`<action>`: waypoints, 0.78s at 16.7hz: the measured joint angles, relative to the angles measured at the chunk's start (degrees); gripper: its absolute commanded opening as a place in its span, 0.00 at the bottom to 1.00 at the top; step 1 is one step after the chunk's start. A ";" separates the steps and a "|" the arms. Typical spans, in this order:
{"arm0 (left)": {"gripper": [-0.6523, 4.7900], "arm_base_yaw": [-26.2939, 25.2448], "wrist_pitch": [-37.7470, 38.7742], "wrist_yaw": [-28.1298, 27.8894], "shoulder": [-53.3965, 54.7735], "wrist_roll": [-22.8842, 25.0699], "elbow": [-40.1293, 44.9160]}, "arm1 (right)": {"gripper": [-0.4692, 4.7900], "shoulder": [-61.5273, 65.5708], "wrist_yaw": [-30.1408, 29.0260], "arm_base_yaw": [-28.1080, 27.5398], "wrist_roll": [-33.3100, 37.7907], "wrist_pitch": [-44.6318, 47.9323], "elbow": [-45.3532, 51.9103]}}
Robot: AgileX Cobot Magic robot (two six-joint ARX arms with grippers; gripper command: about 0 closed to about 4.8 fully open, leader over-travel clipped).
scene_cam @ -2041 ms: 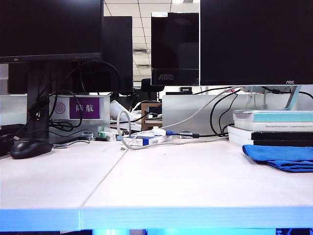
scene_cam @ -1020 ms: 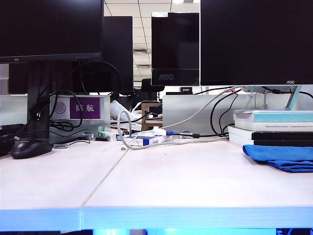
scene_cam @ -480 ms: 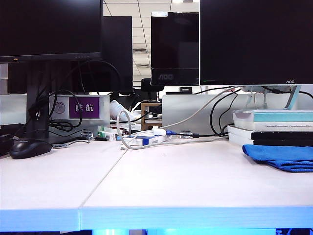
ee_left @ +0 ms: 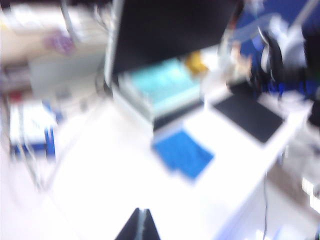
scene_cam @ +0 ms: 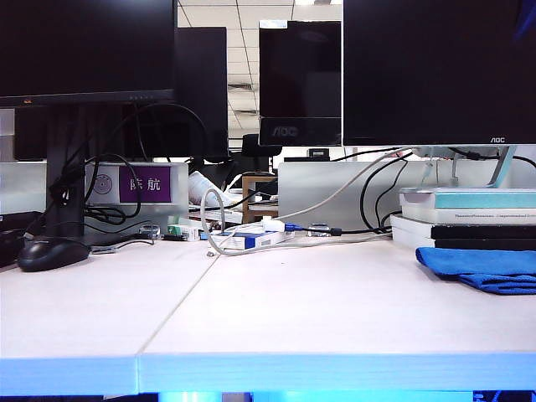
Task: Wipe the table from right to left using the rag.
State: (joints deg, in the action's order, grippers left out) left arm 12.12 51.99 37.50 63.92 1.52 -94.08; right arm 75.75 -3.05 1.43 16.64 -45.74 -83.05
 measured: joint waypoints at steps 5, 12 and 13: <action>0.11 5.33 3.50 -5.49 0.46 3.76 0.00 | 0.09 3.41 -0.87 1.95 -2.08 -5.22 0.04; 0.11 5.14 1.90 -6.08 0.48 3.85 -0.17 | 0.09 9.97 -0.68 2.27 -4.63 -9.53 0.04; 0.11 5.14 1.64 -5.99 0.50 3.85 -0.46 | 0.09 10.99 -0.04 2.36 -4.96 -8.74 0.02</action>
State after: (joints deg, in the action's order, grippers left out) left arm 17.26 53.63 31.51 64.42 5.37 -94.54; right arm 86.74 -3.09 3.79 11.68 -54.48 -83.02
